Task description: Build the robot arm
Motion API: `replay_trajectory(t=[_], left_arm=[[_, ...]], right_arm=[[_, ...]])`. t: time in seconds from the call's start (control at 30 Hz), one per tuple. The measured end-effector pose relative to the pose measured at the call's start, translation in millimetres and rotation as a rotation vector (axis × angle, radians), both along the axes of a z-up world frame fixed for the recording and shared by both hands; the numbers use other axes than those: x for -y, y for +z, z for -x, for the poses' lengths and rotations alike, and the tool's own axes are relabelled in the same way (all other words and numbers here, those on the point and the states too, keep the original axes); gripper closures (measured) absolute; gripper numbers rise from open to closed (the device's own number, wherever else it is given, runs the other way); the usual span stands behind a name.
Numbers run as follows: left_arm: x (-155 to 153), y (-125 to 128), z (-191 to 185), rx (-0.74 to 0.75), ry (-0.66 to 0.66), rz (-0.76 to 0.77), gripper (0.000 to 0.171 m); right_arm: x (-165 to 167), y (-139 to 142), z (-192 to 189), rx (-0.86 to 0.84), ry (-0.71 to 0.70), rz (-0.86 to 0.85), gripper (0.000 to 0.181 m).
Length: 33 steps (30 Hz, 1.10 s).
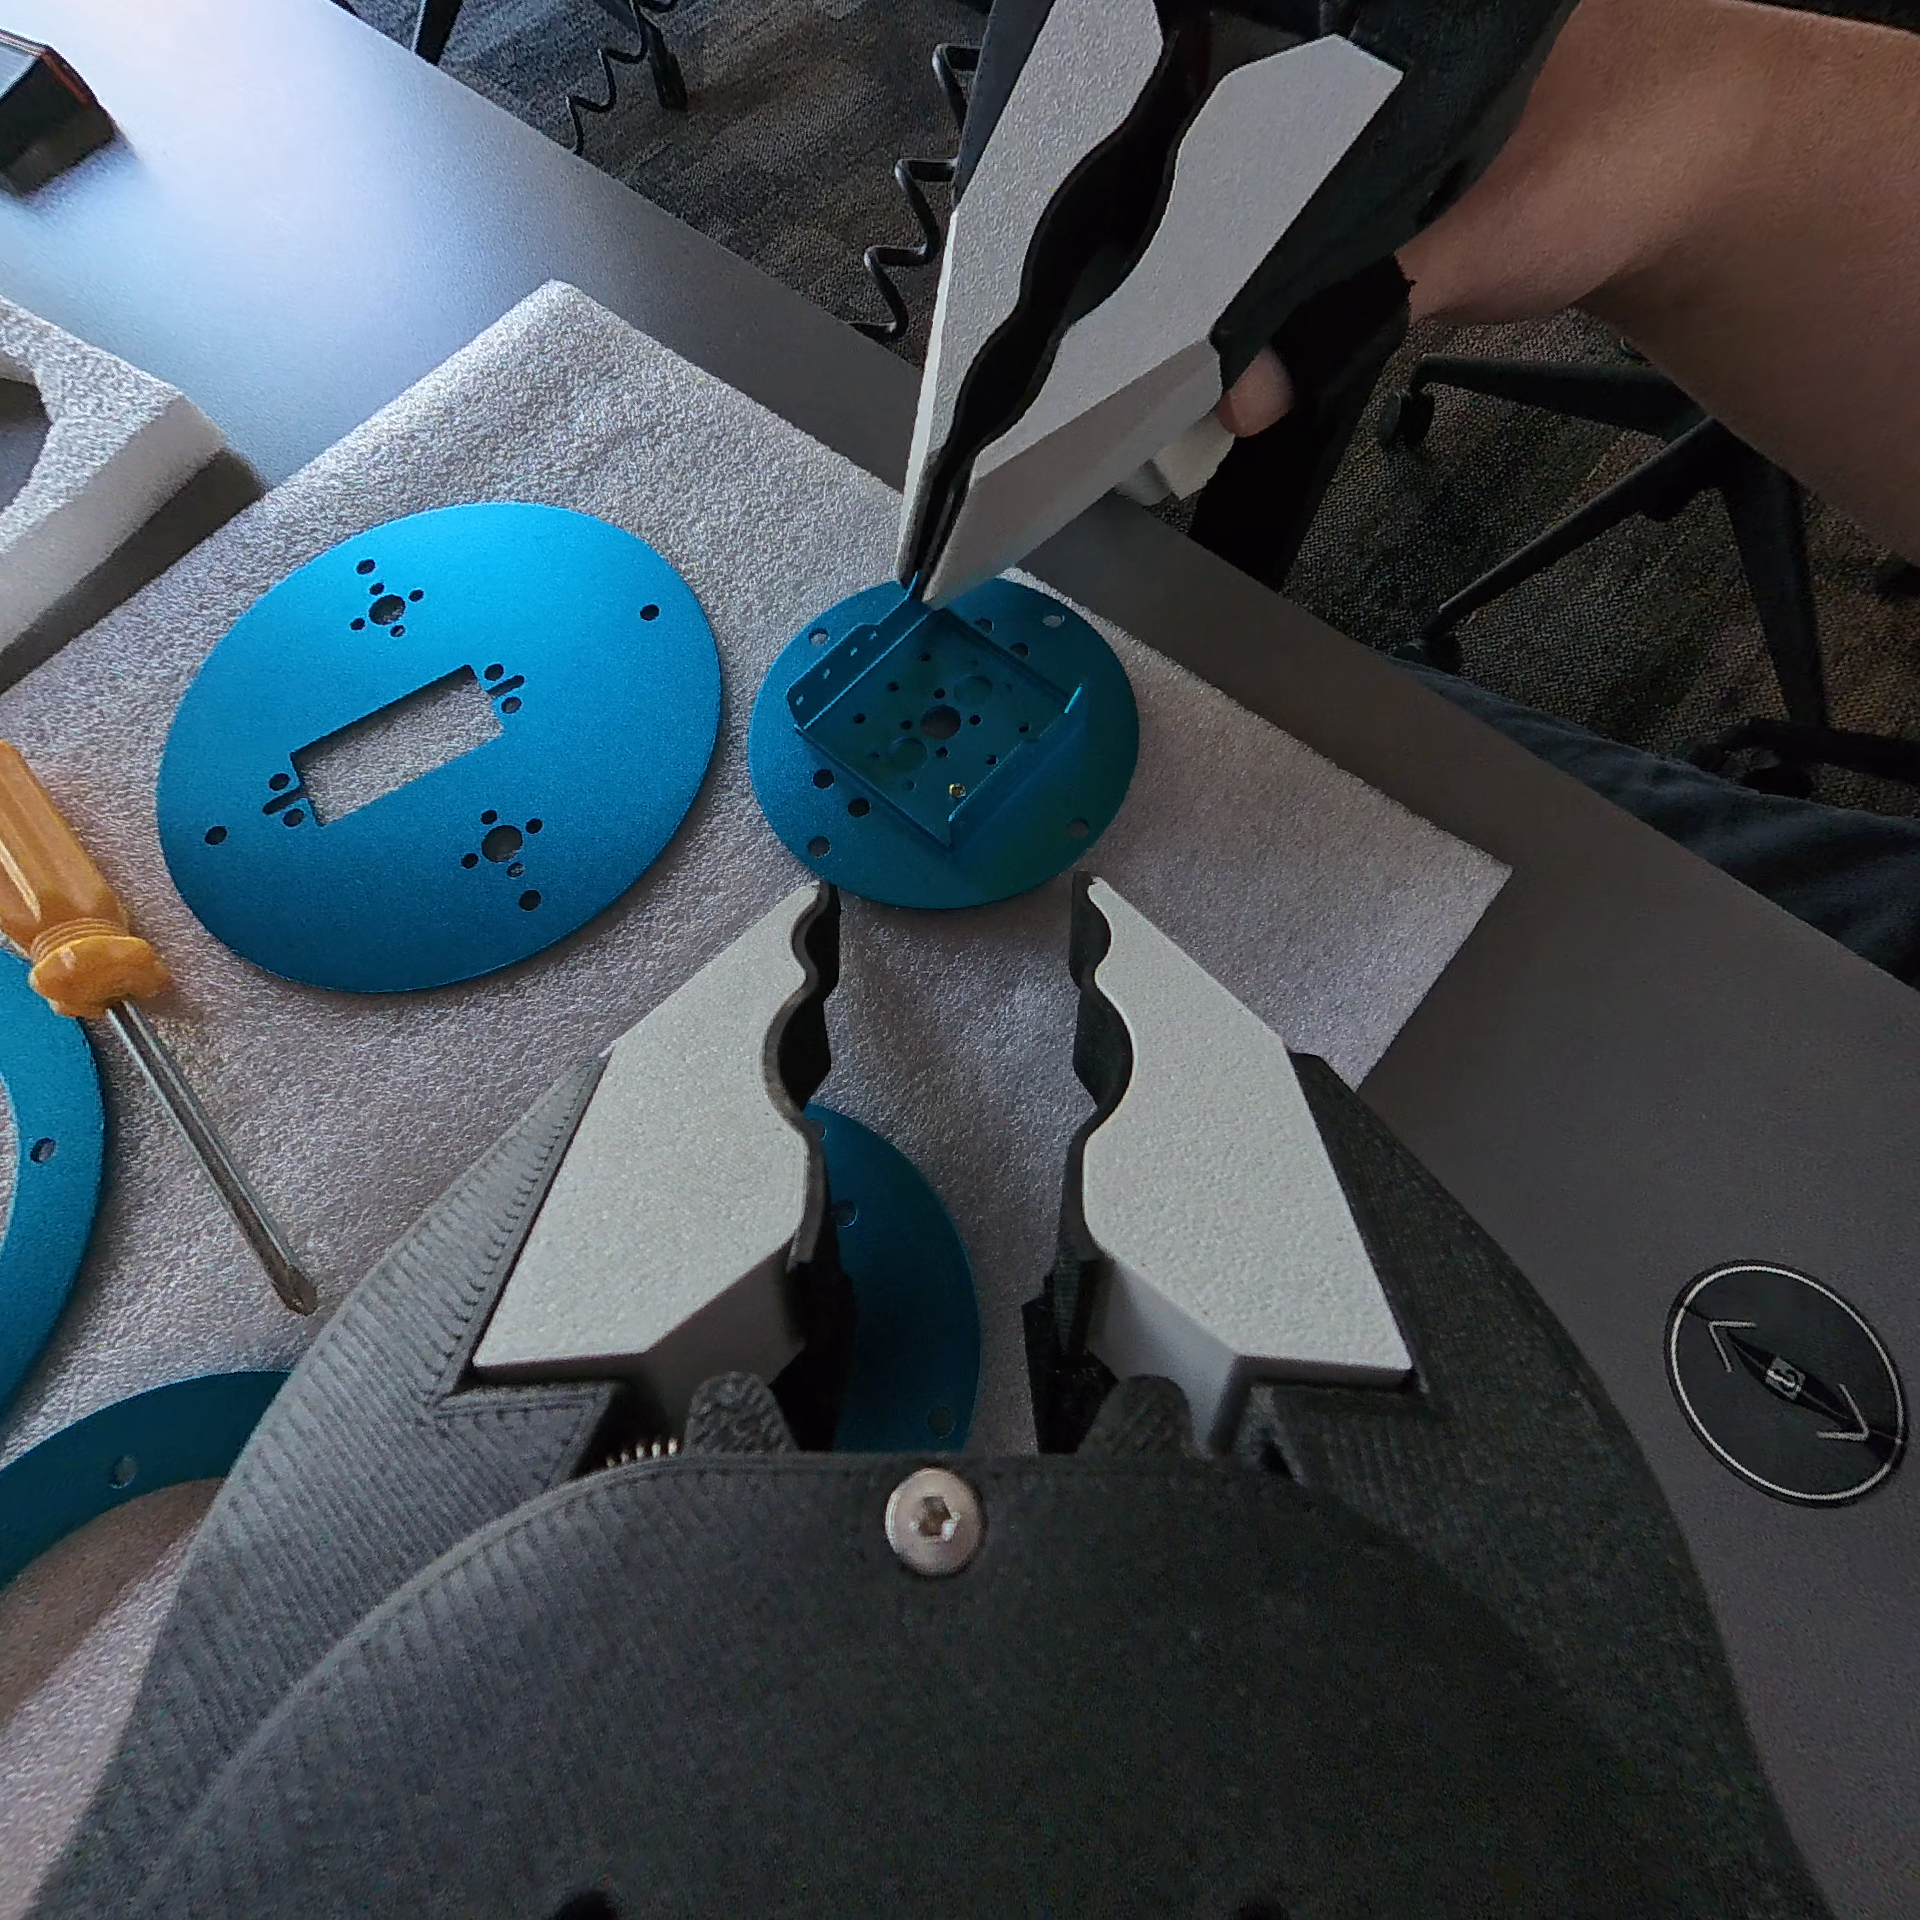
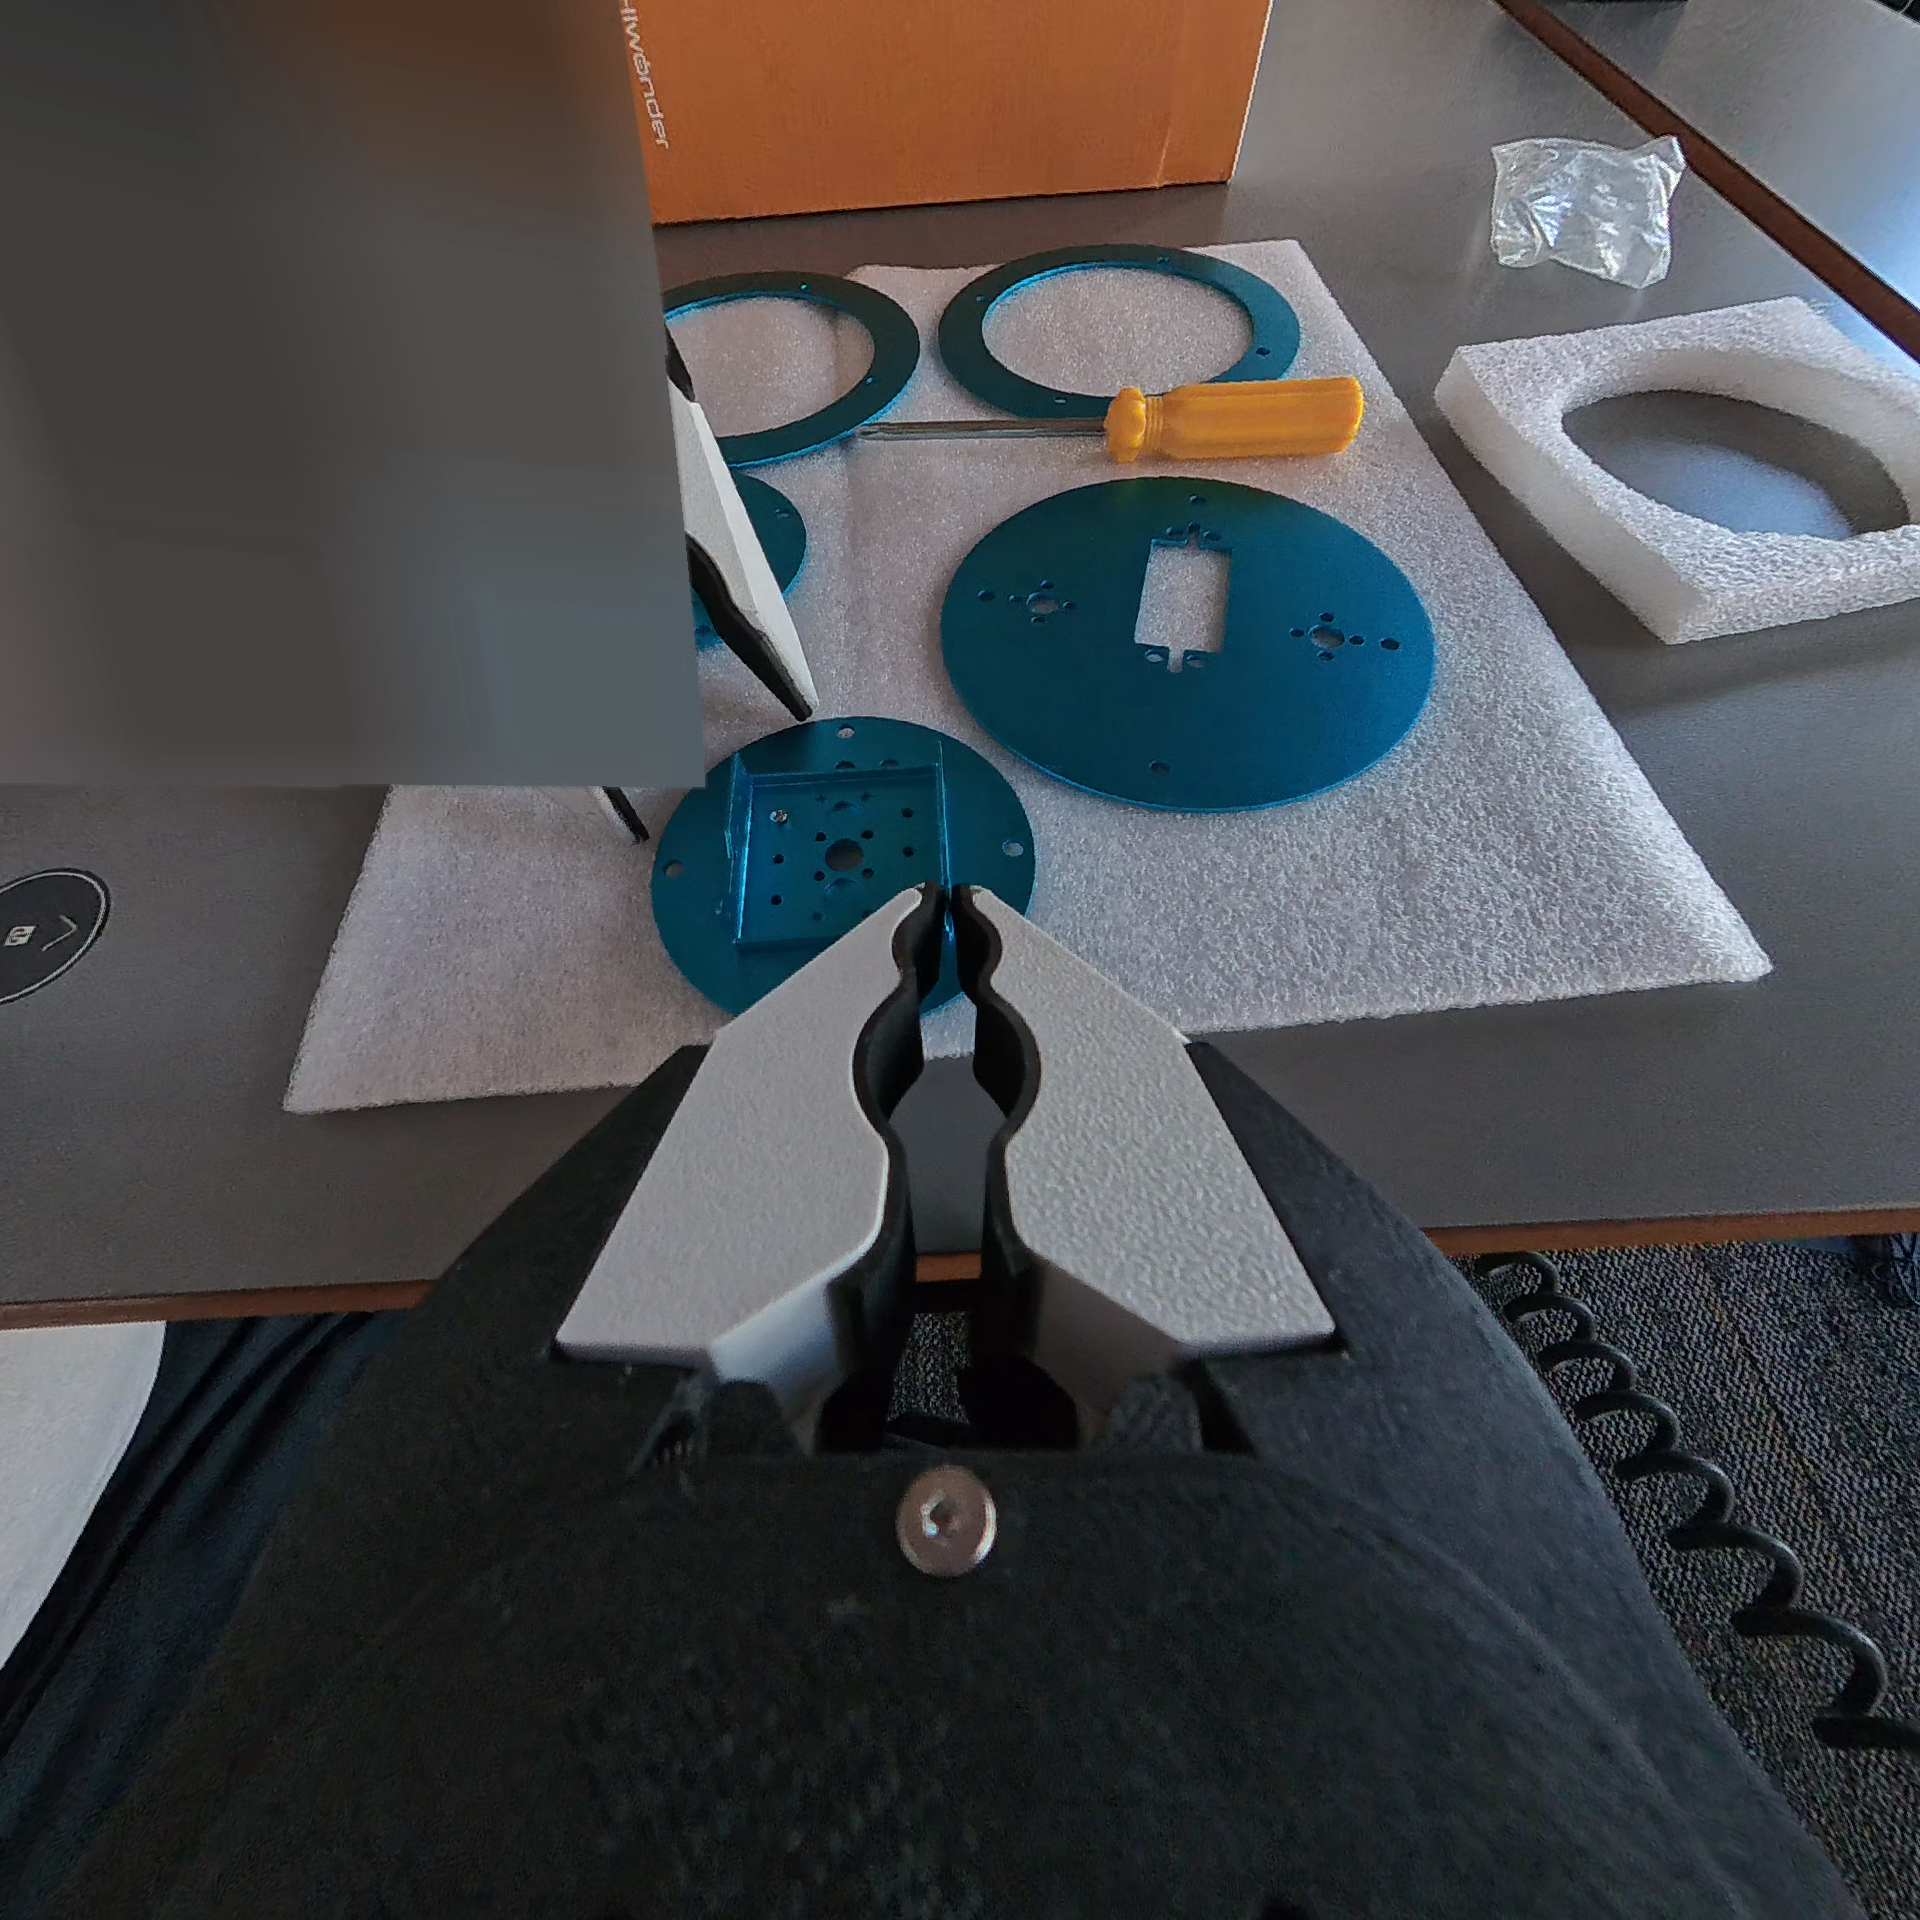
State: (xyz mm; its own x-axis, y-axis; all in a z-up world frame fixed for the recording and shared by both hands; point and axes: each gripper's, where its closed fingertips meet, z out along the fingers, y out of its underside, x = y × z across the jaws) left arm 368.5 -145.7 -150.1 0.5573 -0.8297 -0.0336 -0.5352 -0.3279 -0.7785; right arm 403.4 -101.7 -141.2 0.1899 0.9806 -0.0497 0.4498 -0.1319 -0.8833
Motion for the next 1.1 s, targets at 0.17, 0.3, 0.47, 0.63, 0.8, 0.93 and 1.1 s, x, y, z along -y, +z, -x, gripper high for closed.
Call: replay_trajectory(t=[0.17, 0.3, 0.47, 0.63, 0.8, 0.93, 1.1], left_arm=[[-0.1, -0.1, 0.1, 0.000, 0.000, 0.000, 0.128], [-0.2, -0.1, 0.2, 0.000, 0.000, -0.001, 0.128], [-0.2, -0.1, 0.2, -0.001, 0.000, -0.001, 0.128], [-0.3, 0.4, 0.6, 0.006, 0.002, 0.004, 0.122], [2.1, 14.5, 0.8, 0.102, -0.001, -0.016, 0.118], [11.6, 32.1, -3.7, 0.188, -0.020, -0.004, 0.104], [34.4, 62.2, -14.2, 0.201, -0.025, -0.054, 0.097]], right_arm=[[0.2, -0.9, 0.4, 0.002, 0.000, -0.002, 0.181], [-0.7, 0.8, 0.5, -0.008, -0.005, -0.006, 0.176], [-1.5, 2.9, -1.3, -0.014, -0.014, -0.012, 0.174], [0.5, 9.9, -4.0, -0.058, -0.030, -0.013, 0.168], [-5.6, 26.2, -14.2, -0.130, -0.146, -0.044, 0.157], [-1.6, 59.5, -26.8, -0.209, -0.277, -0.060, 0.152], [32.5, 116.8, -49.8, -0.338, -0.407, -0.107, 0.153]])
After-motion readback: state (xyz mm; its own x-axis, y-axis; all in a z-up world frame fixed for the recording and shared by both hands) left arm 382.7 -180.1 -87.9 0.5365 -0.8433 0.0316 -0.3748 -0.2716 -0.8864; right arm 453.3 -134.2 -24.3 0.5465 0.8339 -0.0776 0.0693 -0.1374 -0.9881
